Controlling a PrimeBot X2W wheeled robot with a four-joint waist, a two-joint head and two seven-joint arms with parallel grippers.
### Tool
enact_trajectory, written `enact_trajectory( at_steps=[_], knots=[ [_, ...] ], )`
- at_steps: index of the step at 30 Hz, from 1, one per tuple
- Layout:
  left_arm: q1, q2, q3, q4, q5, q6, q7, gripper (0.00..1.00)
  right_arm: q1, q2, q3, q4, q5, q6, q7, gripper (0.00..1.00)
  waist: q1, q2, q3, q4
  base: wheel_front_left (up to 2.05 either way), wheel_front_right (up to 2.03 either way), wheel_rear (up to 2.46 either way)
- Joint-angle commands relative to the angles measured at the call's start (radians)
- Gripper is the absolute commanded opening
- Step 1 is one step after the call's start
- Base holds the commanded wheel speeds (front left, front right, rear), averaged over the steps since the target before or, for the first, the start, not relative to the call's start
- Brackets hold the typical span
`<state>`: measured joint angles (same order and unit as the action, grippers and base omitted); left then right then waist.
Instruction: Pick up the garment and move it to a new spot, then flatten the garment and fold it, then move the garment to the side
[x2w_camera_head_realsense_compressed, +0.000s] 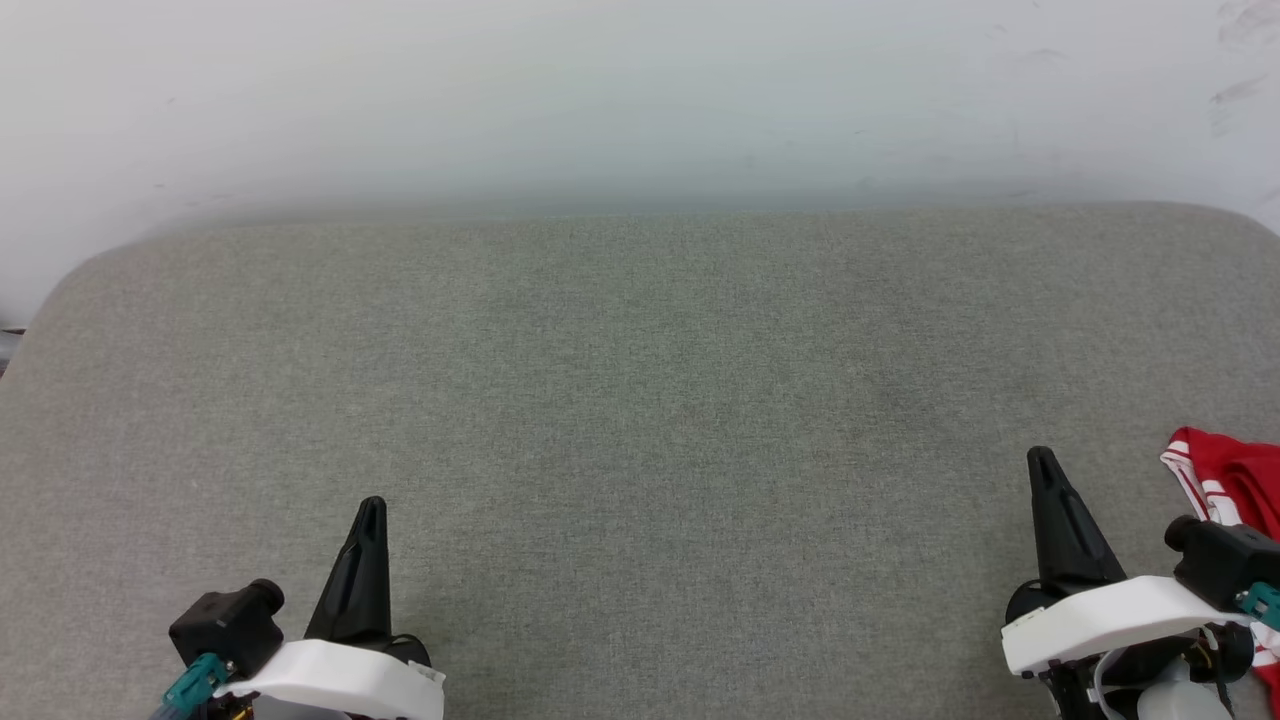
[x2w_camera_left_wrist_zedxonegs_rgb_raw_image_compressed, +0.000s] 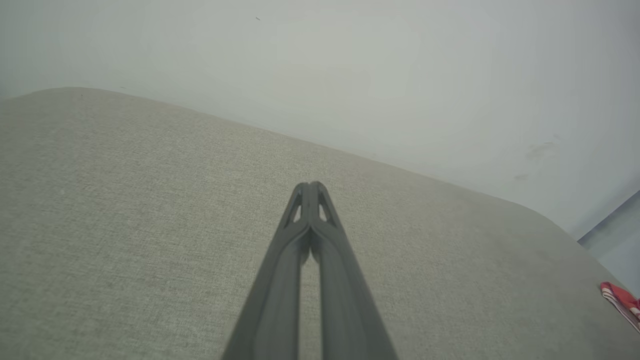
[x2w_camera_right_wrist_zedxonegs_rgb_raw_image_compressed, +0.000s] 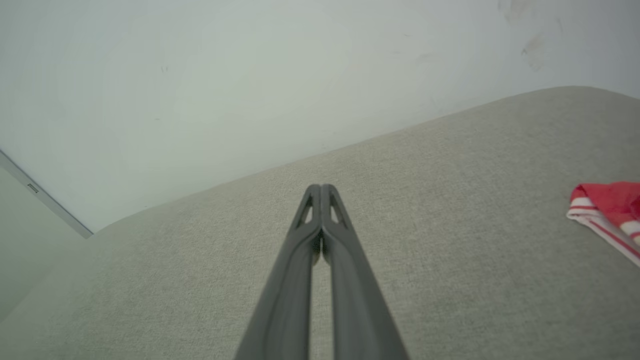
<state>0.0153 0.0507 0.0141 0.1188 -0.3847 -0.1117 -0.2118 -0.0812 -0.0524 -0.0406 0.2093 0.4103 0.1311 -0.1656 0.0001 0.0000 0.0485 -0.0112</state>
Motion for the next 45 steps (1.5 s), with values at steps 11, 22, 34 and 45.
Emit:
enact_trajectory(
  at_steps=[11, 22, 34, 45],
  knots=[
    [-0.042, 0.001, 0.020, 0.007, -0.200, -0.005, 0.052, 0.00, -0.017, 0.001, -0.013, -0.008, 0.197, 0.000, 0.043, 0.00, 0.0000, 0.0000, -0.004, 0.001, 0.00, 0.00, 0.00],
    [-0.057, 0.001, 0.033, 0.026, -0.364, -0.008, 0.096, 0.00, -0.020, 0.001, -0.023, -0.002, 0.358, 0.000, 0.081, 0.00, -0.0001, 0.0000, -0.009, 0.002, 0.00, 0.00, 0.00],
    [-0.071, 0.001, 0.046, 0.044, -0.522, -0.011, 0.139, 0.00, -0.023, 0.001, -0.032, 0.004, 0.512, 0.000, 0.117, 0.00, -0.0001, 0.0000, -0.013, 0.003, 0.00, 0.00, 0.00],
    [-0.082, 0.001, 0.055, 0.058, -0.650, -0.012, 0.173, 0.00, -0.026, 0.002, -0.040, 0.010, 0.638, 0.000, 0.148, 0.00, -0.0001, 0.0000, -0.018, 0.004, 0.00, 0.00, 0.00]
  ],
)
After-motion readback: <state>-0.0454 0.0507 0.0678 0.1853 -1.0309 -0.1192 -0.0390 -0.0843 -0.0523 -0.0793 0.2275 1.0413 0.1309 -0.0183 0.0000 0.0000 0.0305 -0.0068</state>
